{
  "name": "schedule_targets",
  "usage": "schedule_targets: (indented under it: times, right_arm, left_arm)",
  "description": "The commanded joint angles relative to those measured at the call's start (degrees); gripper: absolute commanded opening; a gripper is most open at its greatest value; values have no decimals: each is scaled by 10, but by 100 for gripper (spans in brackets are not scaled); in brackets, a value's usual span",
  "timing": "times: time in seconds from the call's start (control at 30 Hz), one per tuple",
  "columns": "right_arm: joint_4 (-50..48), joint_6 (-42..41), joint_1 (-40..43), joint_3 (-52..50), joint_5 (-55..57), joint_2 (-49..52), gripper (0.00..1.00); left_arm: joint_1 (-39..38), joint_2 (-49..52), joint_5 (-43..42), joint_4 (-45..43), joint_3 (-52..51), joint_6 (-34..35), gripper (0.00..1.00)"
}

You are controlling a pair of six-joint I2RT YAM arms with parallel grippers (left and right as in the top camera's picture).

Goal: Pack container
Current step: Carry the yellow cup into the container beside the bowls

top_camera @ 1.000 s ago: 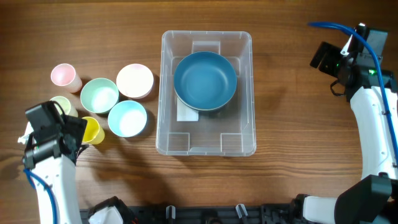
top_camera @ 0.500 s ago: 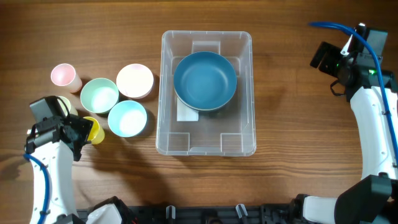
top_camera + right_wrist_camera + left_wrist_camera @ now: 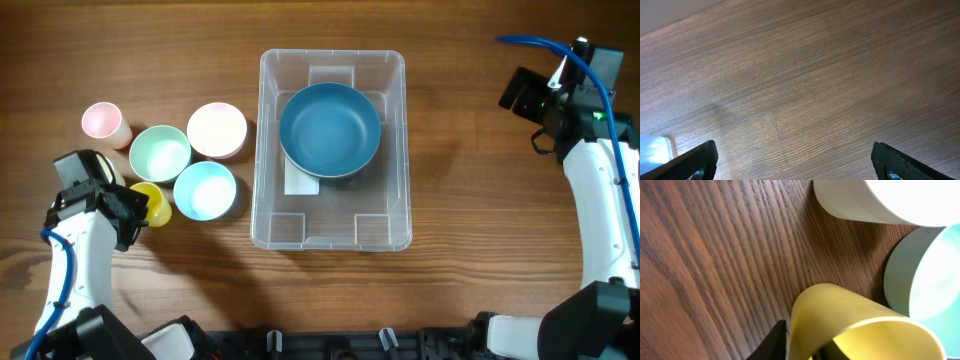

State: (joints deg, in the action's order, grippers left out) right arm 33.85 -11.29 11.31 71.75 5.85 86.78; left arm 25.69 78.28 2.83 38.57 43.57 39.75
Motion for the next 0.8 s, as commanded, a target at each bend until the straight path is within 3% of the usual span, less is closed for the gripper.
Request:
schedule_targets:
  times: [0.0,0.37,0.43,0.6,0.77]
  right_arm:
    - [-1,2,-2,5,6,-3,100]
    - [-1,2,-2,5,5,-3,100]
    - [-1,2,-2,5,6,-3,100]
    - [-1,2,-2,5,5,-3,100]
    - [-1,2,-2,5,5,-3,100]
  left_arm:
    - [5,0,-7,-1,3,-4,4]
    - [5,-84,-16,51,25,-6,4]
    - [5,-115,-52,60,35,-31,4]
    - [3,-204,-232,33,59,-130,4]
    - [-27,-259,-375,-54,61,-144,4]
